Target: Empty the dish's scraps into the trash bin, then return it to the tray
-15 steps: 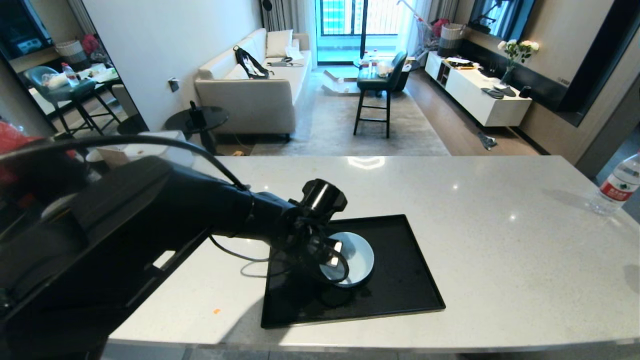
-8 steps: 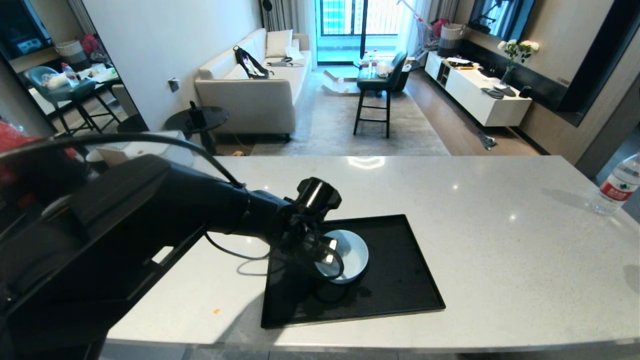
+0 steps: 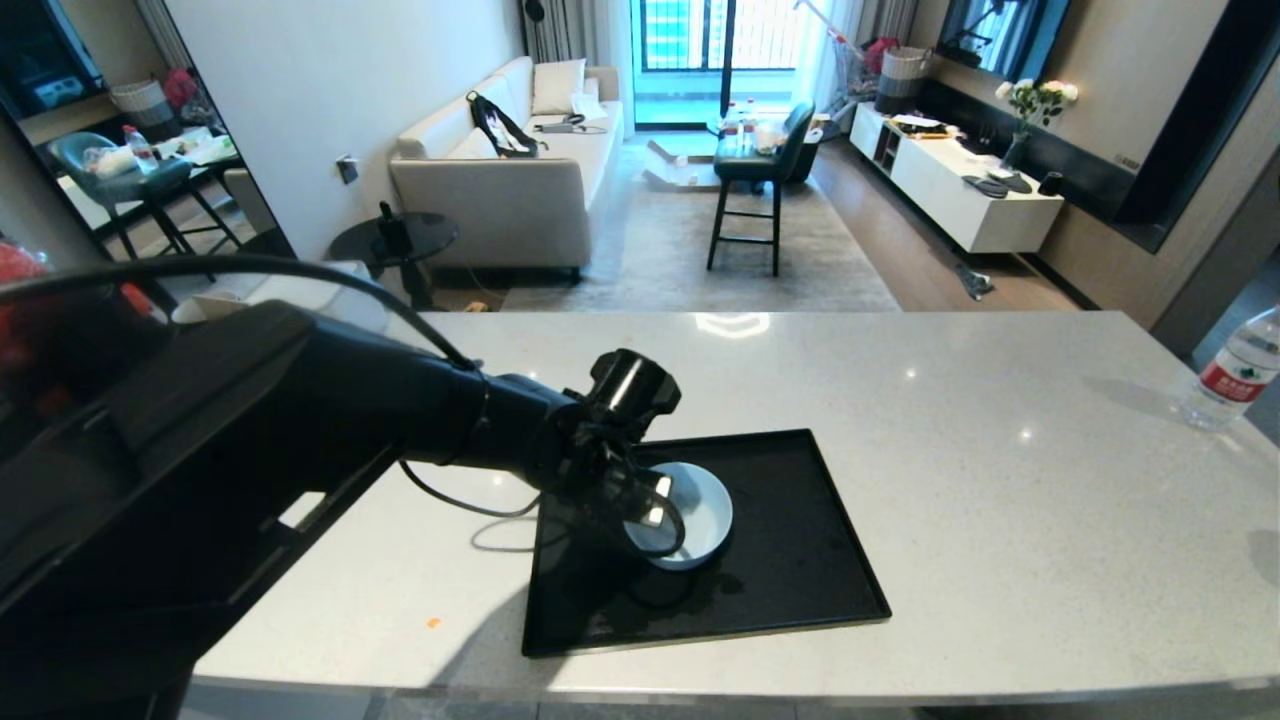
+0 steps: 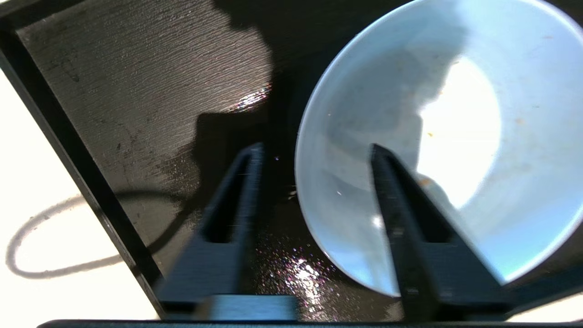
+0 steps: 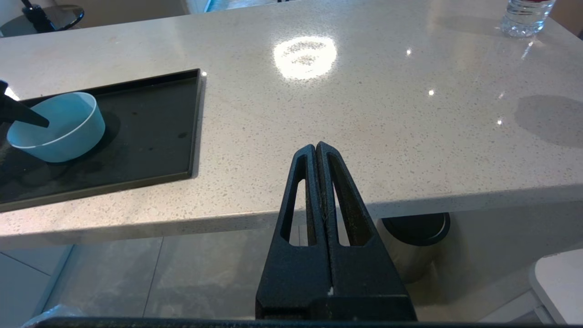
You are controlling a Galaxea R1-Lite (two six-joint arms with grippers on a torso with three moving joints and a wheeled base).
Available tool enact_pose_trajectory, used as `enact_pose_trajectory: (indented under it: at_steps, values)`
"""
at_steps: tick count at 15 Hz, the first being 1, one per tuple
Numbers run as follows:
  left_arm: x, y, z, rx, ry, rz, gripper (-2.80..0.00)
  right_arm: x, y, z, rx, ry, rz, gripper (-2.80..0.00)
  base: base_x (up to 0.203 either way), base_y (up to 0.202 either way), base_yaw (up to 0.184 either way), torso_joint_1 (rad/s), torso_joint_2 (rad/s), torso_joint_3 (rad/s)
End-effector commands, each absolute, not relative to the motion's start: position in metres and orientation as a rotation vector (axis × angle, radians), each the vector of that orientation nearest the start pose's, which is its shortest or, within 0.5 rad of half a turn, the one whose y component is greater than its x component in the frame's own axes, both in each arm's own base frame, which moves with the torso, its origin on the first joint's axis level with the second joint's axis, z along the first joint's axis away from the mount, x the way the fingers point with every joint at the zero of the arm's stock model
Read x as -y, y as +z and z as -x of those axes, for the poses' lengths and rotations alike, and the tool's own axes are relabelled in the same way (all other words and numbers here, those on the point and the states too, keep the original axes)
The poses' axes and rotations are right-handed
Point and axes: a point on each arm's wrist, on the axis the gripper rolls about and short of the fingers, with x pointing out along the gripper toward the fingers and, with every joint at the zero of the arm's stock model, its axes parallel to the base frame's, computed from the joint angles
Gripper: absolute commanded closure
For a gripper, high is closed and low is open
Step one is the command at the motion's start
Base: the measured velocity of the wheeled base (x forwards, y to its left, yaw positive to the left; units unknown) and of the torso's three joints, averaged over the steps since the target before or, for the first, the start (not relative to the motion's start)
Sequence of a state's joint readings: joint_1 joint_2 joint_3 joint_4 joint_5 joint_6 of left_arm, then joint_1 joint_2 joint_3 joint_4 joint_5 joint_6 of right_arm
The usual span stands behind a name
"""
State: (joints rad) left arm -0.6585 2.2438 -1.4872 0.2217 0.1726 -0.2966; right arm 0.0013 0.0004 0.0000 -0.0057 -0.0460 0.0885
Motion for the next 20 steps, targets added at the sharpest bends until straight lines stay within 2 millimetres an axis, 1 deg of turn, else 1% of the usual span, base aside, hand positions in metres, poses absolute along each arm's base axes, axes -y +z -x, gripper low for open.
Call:
enact_pose_trajectory:
  at_steps: [1,5,7,9,12,17,18,20]
  values:
    - [0.254,0.095,-0.333,-0.937,-0.310,-0.116,-2.80,0.001,0.076,0.023,0.008,-0.044,-0.089,0.00,0.000,0.000,0.000,0.000,0.00,0.000]
    - [0.253,0.124,-0.321,-0.886,-0.316,-0.050,-2.80,0.001,0.076,0.023,0.008,-0.044,-0.089,0.00,0.000,0.000,0.000,0.000,0.00,0.000]
    - [0.249,0.141,-0.309,-0.859,-0.329,-0.035,-2.80,0.001,0.076,0.023,0.008,-0.044,-0.089,0.00,0.000,0.000,0.000,0.000,0.00,0.000]
    - [0.239,0.155,-0.291,-0.846,-0.338,-0.030,-2.80,0.001,0.076,0.023,0.008,-0.044,-0.089,0.00,0.000,0.000,0.000,0.000,0.00,0.000]
    - [0.221,0.164,-0.265,-0.857,-0.332,-0.019,-2.80,0.001,0.076,0.023,0.008,-0.044,-0.089,0.00,0.000,0.000,0.000,0.000,0.00,0.000]
    - [0.197,0.177,-0.231,-0.845,-0.335,-0.017,-2.80,0.001,0.076,0.023,0.008,-0.044,-0.089,0.00,0.000,0.000,0.000,0.000,0.00,0.000]
    - [0.192,0.178,-0.222,-0.840,-0.329,-0.023,0.00,0.001,0.076,0.023,0.008,-0.044,-0.089,0.00,0.000,0.000,0.000,0.000,0.00,0.000]
    - [0.182,0.183,-0.204,-0.831,-0.330,-0.011,0.00,0.001,0.076,0.023,0.008,-0.044,-0.089,0.00,0.000,0.000,0.000,0.000,0.00,0.000]
